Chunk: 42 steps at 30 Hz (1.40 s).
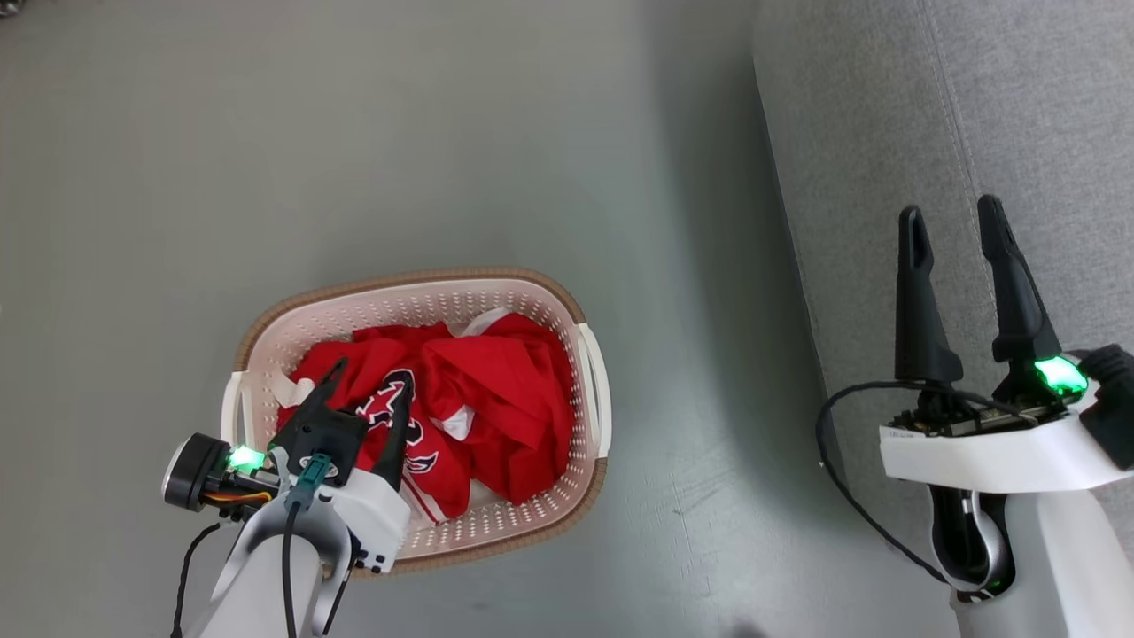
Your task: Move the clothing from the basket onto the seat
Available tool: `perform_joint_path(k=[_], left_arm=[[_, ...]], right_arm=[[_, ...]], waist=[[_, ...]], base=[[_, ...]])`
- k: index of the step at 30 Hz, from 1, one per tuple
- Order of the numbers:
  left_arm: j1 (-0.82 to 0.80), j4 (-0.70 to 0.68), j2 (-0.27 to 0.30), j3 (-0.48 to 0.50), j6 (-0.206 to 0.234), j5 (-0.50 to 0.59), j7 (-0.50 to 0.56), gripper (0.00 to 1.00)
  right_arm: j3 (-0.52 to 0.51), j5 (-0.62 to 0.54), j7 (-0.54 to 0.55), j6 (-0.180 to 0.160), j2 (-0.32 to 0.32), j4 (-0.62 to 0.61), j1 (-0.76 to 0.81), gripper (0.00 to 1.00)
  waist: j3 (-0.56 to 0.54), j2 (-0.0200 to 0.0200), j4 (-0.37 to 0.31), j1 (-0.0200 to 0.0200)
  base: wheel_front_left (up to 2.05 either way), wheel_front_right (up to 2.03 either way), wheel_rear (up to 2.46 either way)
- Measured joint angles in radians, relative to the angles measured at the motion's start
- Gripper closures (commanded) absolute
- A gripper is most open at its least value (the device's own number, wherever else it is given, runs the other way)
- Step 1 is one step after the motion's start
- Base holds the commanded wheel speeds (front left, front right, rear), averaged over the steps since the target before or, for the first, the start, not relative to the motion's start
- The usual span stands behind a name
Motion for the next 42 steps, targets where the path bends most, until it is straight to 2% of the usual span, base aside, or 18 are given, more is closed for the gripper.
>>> perform_joint_path(k=[27, 42], left_arm=[[-0.114, 0.158, 0.010, -0.002, -0.043, 0.004, 0.008, 0.00], [-0.173, 0.228, 0.012, 0.013, -0.043, -0.013, 0.016, 0.00]], right_arm=[[-0.006, 0.017, -0.002, 0.000, 0.000, -0.040, -0.132, 0.00], [-0.022, 0.011, -0.002, 0.000, -0.001, -0.069, -0.224, 0.00]], waist=[[0.153, 0.0000, -0.054, 0.0000], [0.212, 0.0000, -0.069, 0.0000]], base=[[0.00, 0.00, 0.00], [0.00, 0.00, 0.00]])
